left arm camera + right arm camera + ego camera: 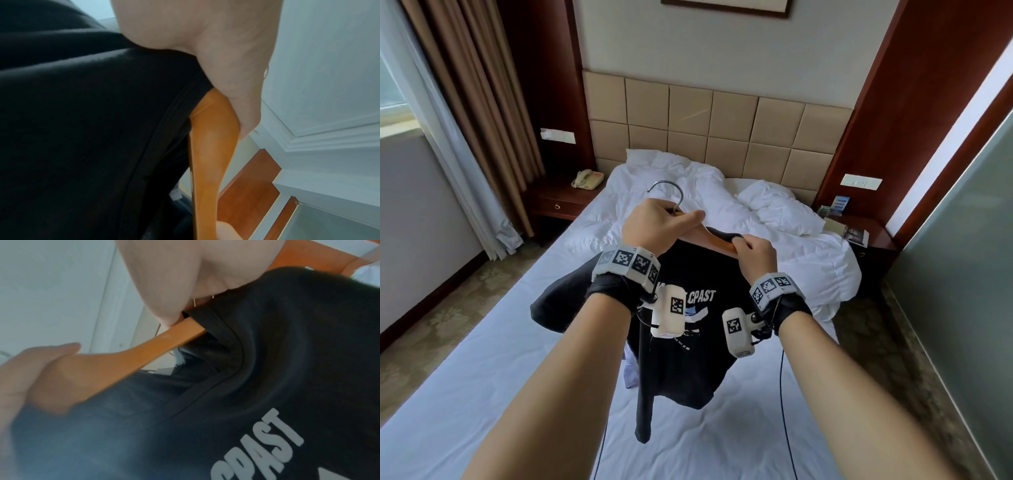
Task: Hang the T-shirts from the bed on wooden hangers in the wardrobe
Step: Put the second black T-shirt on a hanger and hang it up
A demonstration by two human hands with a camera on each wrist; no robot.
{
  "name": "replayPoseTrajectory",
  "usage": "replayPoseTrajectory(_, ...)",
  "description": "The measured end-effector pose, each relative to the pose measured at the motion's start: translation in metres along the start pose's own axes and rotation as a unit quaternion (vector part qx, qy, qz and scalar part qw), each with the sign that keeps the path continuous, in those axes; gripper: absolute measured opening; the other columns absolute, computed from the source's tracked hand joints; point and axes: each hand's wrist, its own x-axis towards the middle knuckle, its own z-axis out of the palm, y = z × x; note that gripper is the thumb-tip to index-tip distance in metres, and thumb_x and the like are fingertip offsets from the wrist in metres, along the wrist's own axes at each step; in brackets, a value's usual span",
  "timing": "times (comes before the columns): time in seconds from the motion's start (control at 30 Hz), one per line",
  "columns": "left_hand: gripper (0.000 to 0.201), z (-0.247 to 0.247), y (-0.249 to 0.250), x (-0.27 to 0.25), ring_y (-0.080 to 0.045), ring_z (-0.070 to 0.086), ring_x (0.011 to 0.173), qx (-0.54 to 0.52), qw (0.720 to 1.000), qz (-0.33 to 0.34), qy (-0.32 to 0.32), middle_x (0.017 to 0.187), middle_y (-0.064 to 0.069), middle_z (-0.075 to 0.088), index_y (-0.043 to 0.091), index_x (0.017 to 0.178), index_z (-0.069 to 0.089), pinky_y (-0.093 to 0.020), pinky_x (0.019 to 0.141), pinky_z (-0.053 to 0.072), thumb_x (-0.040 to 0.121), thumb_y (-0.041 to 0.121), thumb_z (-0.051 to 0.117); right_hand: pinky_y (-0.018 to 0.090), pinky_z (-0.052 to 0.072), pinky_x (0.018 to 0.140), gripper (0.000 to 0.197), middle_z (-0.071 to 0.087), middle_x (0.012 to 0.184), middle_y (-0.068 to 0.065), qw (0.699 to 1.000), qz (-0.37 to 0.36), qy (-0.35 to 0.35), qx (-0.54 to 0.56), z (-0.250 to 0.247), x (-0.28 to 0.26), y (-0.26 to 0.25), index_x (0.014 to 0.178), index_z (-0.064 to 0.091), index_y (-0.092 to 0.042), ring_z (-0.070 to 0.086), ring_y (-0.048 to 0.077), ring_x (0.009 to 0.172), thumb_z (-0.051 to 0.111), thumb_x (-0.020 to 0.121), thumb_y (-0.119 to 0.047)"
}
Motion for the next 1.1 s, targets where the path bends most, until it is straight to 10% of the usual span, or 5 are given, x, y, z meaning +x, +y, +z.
replayPoseTrajectory(0.33,0.056,0.025,0.000,-0.005,-0.028,0.068,0.066,-0.027,0.999,-0.016,-0.005,0.066,-0.010,0.069,0.007,0.069,0.069,-0.044,0.057,0.054,0.062,0.063,0.071,0.043,0.031,0.113,0.031,0.068,0.122,-0.003,0.984,-0.077,-0.158,-0.012,-0.011,-0.020,-0.022,0.122,0.064,-0.035,0.052,0.021,0.124,0.044,0.099,-0.037)
replayPoseTrajectory(0.53,0.073,0.038,-0.008,-0.009,-0.020,0.043,0.051,-0.074,0.996,-0.011,-0.045,0.052,-0.004,0.042,0.001,0.062,0.052,-0.036,0.056,0.034,0.065,0.072,0.069,0.033,0.047,0.084,0.021,0.059,0.068,-0.014,0.985,-0.099,-0.085,-0.111,-0.011,-0.024,-0.006,0.073,0.053,-0.033,0.059,0.013,0.077,0.070,0.082,-0.043)
replayPoseTrajectory(0.77,0.085,0.037,-0.022,-0.007,-0.017,0.052,0.059,-0.047,0.998,0.011,-0.033,0.059,-0.002,0.052,0.005,0.071,0.061,-0.036,0.061,0.039,0.076,0.087,0.042,0.028,0.046,0.082,0.021,0.069,0.083,-0.013,0.997,-0.055,-0.022,-0.054,-0.025,-0.018,-0.006,0.095,0.069,-0.026,0.062,0.012,0.084,0.076,0.081,-0.041)
replayPoseTrajectory(1.1,0.047,0.032,-0.052,-0.010,-0.023,0.053,0.062,0.049,0.997,-0.033,0.049,0.056,0.001,0.048,0.012,0.063,0.048,-0.036,0.068,0.038,0.092,0.049,0.044,0.041,0.034,0.091,0.027,0.057,0.080,-0.013,0.978,-0.077,0.149,-0.125,-0.020,-0.025,-0.007,0.097,0.057,-0.020,0.060,0.025,0.090,0.067,0.090,-0.043)
